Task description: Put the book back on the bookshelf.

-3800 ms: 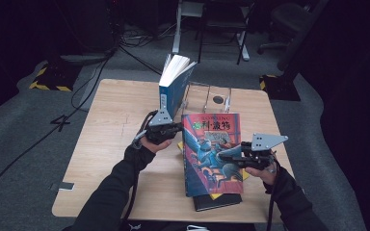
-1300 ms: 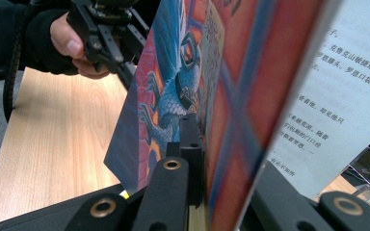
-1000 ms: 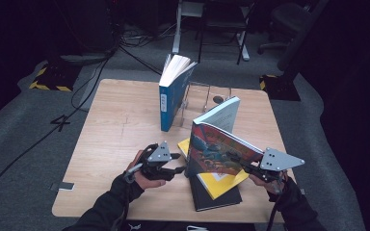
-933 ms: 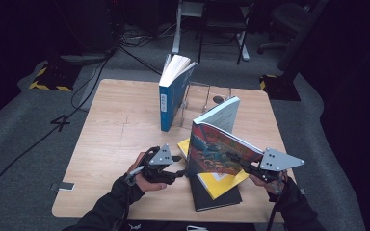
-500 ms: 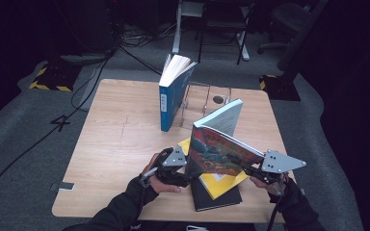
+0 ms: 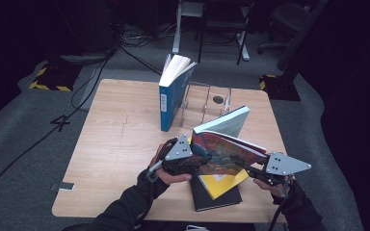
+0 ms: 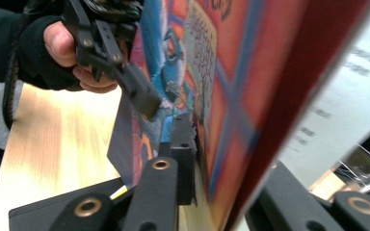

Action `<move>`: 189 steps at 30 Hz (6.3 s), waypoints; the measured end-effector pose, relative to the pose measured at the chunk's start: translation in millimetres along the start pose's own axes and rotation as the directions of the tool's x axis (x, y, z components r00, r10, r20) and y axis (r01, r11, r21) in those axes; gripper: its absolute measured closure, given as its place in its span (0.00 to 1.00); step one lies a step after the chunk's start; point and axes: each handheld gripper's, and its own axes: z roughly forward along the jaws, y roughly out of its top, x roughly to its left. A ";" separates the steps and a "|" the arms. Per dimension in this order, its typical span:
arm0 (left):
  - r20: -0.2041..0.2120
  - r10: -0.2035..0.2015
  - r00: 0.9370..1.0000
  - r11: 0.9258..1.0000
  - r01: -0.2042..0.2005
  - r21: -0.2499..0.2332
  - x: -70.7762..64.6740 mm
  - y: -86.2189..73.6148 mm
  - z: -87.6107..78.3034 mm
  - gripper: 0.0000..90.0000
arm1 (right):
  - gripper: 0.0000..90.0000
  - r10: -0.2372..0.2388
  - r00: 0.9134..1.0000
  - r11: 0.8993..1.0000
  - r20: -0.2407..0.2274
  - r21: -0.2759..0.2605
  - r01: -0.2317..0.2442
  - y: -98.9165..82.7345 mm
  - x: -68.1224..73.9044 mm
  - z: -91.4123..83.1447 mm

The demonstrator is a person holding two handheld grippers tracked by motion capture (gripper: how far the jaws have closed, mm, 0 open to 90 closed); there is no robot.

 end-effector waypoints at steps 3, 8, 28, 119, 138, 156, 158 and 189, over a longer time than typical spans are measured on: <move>-0.006 0.013 1.000 1.000 -0.013 0.006 -0.9 2.2 -0.3 0.64 | 0.85 0.014 1.000 1.000 0.015 -0.002 -0.014 -1.4 -2.9 -3.7; 0.007 0.024 1.000 1.000 -0.024 -0.001 -2.7 2.6 -2.3 0.73 | 0.77 0.054 0.997 0.999 0.057 0.006 -0.054 -3.8 -8.2 -7.5; 0.036 0.019 0.999 1.000 -0.019 -0.003 -3.8 2.7 -3.1 0.80 | 0.41 0.177 0.977 0.983 0.120 0.034 -0.183 -16.7 -28.0 11.5; -0.522 -0.043 0.852 0.998 0.062 0.020 116.7 84.9 32.8 0.82 | 0.39 0.237 0.966 0.948 0.102 0.192 -0.253 -47.7 -33.7 16.6; -0.609 -0.058 0.791 0.994 0.103 0.039 139.8 71.4 87.1 0.82 | 0.40 0.240 0.965 0.948 0.104 0.190 -0.256 -48.8 -34.2 14.7; -0.639 -0.072 0.766 0.994 0.107 0.016 159.3 64.0 110.1 0.82 | 0.40 0.237 0.966 0.949 0.102 0.188 -0.253 -51.5 -35.6 14.2; -0.634 -0.079 0.769 0.993 0.115 0.016 157.9 61.9 111.0 0.82 | 0.40 0.235 0.967 0.949 0.100 0.193 -0.251 -52.2 -35.5 14.8; -0.574 -0.109 0.812 0.990 0.142 0.013 142.0 41.9 67.9 0.78 | 0.40 0.231 0.969 0.942 0.092 0.226 -0.246 -55.7 -32.3 17.3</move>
